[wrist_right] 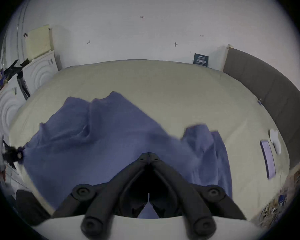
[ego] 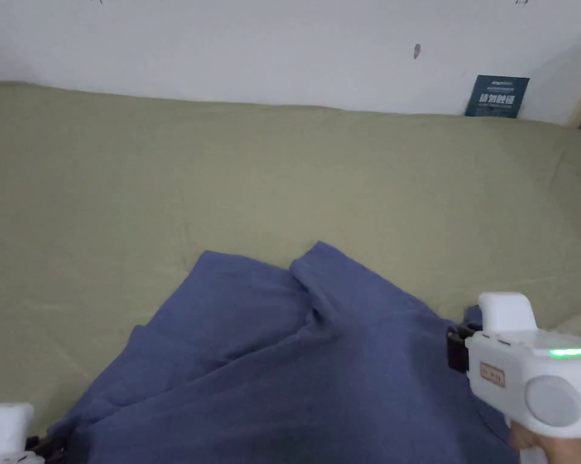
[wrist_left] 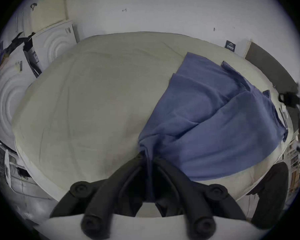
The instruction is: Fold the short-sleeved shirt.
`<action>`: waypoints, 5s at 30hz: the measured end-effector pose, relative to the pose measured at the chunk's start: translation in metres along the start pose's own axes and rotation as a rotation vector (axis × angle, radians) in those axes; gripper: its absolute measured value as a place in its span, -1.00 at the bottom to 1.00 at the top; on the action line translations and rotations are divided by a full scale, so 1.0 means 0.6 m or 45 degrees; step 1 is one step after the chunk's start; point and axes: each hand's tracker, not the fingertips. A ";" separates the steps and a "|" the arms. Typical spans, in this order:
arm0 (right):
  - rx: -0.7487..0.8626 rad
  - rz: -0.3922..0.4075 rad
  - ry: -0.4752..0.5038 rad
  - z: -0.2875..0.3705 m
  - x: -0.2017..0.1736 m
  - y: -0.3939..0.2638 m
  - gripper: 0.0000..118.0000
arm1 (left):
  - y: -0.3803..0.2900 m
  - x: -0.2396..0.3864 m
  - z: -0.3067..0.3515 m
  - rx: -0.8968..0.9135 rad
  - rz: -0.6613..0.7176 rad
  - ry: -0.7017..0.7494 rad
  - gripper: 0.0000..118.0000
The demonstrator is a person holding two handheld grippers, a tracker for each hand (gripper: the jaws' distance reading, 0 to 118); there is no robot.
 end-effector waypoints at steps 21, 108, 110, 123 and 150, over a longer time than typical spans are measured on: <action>-0.278 0.222 -0.001 -0.207 -0.002 0.097 -1.00 | 0.014 -0.002 0.006 -0.020 0.032 -0.014 -0.91; 0.215 -0.042 -0.037 0.078 0.113 0.185 -1.00 | 0.409 0.088 0.027 0.316 -0.055 0.108 -0.92; 0.177 -0.038 -0.041 0.101 0.109 0.119 -1.00 | 0.345 0.078 0.038 0.285 -0.028 0.093 -0.92; 0.046 -0.165 0.027 0.267 0.098 -0.208 -1.00 | 0.030 0.015 0.135 0.148 0.077 0.006 -0.92; -0.034 -0.232 -0.051 0.261 0.104 -0.268 -1.00 | -0.041 -0.028 0.174 0.127 0.197 -0.035 -0.78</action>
